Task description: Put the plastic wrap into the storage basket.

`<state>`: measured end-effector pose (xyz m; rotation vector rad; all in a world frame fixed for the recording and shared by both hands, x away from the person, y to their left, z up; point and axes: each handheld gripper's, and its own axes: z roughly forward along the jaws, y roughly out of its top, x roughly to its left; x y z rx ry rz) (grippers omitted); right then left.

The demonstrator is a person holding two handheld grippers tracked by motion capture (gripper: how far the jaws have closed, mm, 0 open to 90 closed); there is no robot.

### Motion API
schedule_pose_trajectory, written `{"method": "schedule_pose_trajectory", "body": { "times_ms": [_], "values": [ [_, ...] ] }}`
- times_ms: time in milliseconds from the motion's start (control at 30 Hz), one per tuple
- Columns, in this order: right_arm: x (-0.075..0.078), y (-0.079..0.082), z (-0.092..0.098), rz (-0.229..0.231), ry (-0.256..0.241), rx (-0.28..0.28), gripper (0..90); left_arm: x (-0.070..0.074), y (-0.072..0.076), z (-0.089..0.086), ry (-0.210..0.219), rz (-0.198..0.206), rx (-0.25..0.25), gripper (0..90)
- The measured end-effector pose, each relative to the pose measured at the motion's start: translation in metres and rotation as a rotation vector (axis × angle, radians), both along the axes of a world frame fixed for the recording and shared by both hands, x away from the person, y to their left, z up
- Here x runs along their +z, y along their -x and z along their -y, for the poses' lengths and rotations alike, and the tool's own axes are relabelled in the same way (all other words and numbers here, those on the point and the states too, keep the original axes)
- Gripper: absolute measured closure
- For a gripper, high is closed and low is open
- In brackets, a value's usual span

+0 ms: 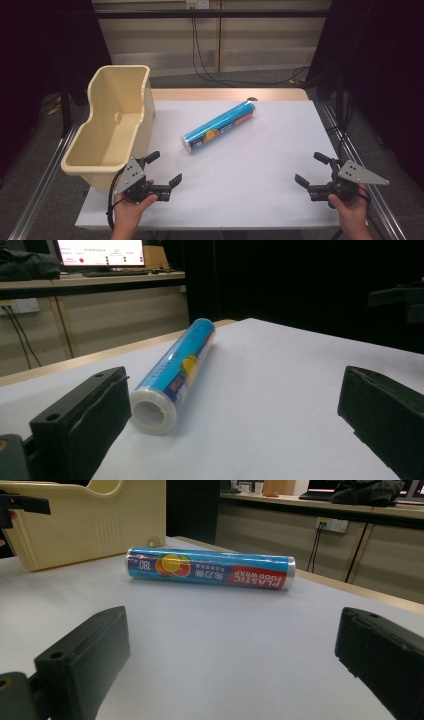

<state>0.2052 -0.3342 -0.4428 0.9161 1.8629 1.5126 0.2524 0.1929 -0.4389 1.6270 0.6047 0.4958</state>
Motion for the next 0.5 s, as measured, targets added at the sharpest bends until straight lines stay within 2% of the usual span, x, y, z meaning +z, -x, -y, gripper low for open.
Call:
{"method": "schedule_pose_trajectory", "body": {
  "times_ms": [233, 367, 500],
  "values": [
    [-0.001, 0.000, -0.002, -0.006, 0.001, 0.013, 0.9, 0.000, -0.003, 0.006, -0.008, 0.003, -0.007, 0.3],
    [-0.001, -0.001, -0.003, -0.004, 0.006, 0.014, 0.9, 0.001, -0.012, 0.016, -0.009, -0.008, -0.020, 0.1],
    [-0.002, -0.001, -0.003, -0.008, 0.005, 0.018, 0.9, 0.002, -0.026, 0.029, -0.033, -0.028, -0.025, 0.0]
  ]
}}
